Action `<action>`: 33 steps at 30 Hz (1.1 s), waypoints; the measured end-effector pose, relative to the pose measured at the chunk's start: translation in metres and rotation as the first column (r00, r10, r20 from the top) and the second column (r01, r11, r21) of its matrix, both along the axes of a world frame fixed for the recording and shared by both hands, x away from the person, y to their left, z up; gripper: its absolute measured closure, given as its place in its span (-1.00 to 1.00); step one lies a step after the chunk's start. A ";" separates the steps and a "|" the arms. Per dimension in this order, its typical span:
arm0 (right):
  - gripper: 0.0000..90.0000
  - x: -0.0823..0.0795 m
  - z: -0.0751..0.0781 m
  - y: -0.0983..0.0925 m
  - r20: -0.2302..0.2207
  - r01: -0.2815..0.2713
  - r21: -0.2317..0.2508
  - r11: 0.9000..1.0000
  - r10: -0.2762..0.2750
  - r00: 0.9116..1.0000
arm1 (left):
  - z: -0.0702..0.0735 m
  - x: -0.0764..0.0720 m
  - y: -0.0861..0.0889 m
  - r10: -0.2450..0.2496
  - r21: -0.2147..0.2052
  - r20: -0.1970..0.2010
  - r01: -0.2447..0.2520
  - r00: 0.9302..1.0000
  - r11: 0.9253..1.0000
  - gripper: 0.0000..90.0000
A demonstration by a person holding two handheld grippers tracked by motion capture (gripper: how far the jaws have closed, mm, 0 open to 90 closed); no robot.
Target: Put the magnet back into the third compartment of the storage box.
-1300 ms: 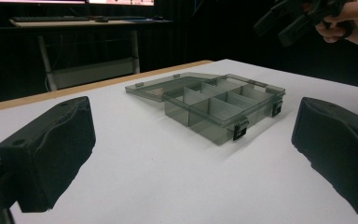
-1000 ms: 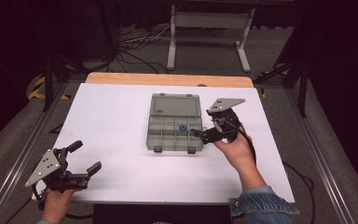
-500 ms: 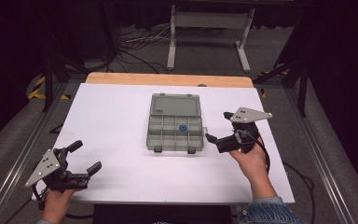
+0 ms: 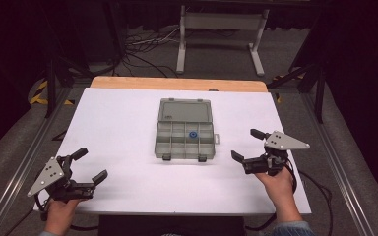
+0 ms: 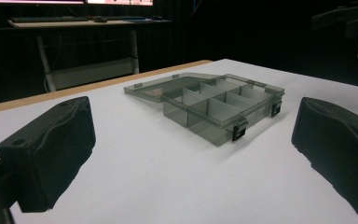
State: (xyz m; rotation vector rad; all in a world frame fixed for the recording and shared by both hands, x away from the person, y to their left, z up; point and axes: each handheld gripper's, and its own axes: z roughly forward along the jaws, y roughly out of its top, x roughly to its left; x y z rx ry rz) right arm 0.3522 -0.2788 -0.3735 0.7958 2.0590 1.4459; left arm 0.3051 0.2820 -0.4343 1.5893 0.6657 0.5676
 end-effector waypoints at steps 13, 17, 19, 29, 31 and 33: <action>-1.00 -0.015 -0.032 -0.007 0.030 0.000 0.028 1.000 -0.001 1.000 | -0.001 0.001 0.001 -0.003 0.004 -0.002 0.003 1.000 1.000 -0.99; -1.00 -0.018 -0.041 -0.007 0.055 0.005 0.022 1.000 -0.006 0.998 | -0.001 0.002 0.001 -0.006 0.002 0.000 0.006 1.000 1.000 -0.99; -1.00 -0.018 -0.045 -0.006 0.062 0.007 0.012 1.000 -0.008 0.998 | -0.002 0.003 0.001 -0.009 0.001 0.002 0.009 1.000 1.000 -0.99; -1.00 -0.017 -0.057 -0.001 0.047 0.004 -0.005 1.000 -0.003 0.999 | -0.001 0.003 0.001 -0.016 0.007 0.001 0.016 1.000 1.000 -0.99; -1.00 -0.017 -0.057 0.000 0.050 0.001 0.003 1.000 -0.002 0.999 | -0.001 0.003 0.001 -0.016 0.007 0.001 0.016 1.000 1.000 -0.99; -1.00 -0.017 -0.058 0.000 0.049 0.003 0.006 1.000 -0.003 0.999 | -0.001 0.003 0.001 -0.016 0.007 0.000 0.016 1.000 1.000 -0.99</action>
